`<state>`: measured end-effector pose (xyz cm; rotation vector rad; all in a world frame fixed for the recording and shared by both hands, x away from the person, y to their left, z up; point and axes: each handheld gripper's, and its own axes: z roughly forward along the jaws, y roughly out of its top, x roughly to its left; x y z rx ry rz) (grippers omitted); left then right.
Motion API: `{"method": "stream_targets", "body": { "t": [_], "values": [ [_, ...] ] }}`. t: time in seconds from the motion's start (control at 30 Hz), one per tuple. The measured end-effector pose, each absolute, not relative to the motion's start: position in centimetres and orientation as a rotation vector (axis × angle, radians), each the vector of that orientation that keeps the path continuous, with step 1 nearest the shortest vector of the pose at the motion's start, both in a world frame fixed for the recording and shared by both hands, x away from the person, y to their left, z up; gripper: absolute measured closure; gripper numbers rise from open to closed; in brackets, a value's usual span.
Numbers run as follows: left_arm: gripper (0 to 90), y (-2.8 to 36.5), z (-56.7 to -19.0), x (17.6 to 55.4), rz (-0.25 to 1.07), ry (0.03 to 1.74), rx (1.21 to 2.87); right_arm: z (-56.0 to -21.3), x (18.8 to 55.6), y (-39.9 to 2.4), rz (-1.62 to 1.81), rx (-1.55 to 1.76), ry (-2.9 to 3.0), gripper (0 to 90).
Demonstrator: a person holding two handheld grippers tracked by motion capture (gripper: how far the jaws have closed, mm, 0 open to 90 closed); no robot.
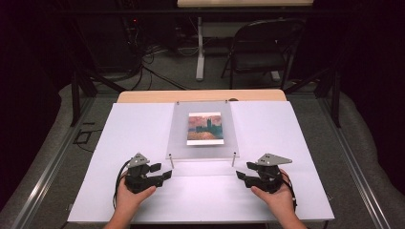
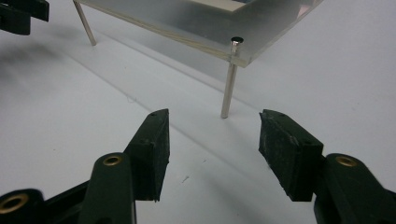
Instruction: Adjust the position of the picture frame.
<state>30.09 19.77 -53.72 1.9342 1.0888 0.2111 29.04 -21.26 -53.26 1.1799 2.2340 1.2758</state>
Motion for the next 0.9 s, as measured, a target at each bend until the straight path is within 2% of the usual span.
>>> {"method": "stream_targets", "body": {
  "t": [0.47,0.9],
  "values": [
    [39.0,21.8,-52.8,29.4,0.258,1.09,1.875,-52.5,28.4,-22.8,1.31,1.184,2.167,41.3],
    [38.4,22.8,-52.9,29.7,0.27,1.107,1.846,-53.2,28.9,-23.5,1.31,1.24,2.178,43.8]
  ]
}}
